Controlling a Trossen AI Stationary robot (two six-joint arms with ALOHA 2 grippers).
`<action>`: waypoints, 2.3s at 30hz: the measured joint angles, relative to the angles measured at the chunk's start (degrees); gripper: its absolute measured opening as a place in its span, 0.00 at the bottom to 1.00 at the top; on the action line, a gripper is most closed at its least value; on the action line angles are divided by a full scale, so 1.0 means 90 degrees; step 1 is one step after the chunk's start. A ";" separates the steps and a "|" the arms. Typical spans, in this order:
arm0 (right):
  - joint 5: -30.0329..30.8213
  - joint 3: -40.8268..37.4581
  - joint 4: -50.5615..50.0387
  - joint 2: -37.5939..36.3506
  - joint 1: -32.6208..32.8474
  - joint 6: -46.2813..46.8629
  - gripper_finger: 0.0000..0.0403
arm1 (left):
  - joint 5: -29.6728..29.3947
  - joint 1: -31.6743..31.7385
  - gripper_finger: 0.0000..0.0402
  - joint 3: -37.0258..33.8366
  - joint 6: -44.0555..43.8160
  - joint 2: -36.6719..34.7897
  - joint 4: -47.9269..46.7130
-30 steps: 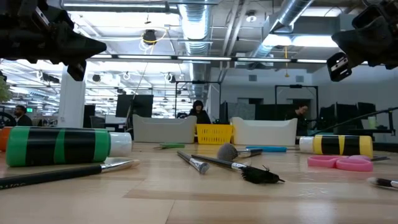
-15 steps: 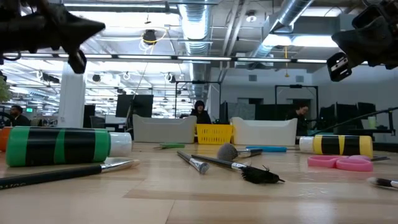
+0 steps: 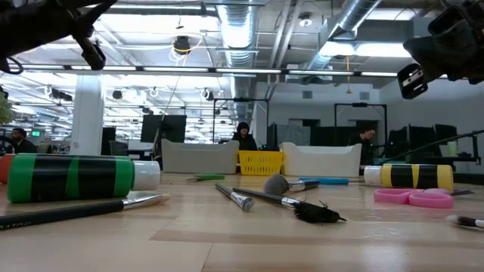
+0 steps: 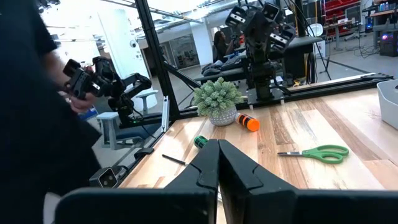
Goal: Pick & Place Paint Supplies
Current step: Put the purple paint bottle into the yellow bin
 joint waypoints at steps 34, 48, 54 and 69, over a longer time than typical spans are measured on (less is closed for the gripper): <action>0.2392 0.6556 -0.4652 0.3479 -0.0087 0.1653 0.29 | -0.2036 0.0000 0.57 0.3924 0.4690 0.3912 0.0843; 0.0762 0.8527 -0.9910 0.6521 0.0815 0.1814 0.45 | -0.2198 0.0000 0.63 0.4230 0.4825 0.3969 -0.0446; 0.0395 0.7668 -0.9887 0.6622 0.1940 0.2757 0.45 | -0.2114 -0.0041 0.61 0.4227 0.4660 0.4154 -0.0657; 0.0574 0.6804 -0.8591 0.6641 0.5122 0.6203 0.44 | -0.2110 -0.0044 0.61 0.4227 0.4500 0.4420 -0.0657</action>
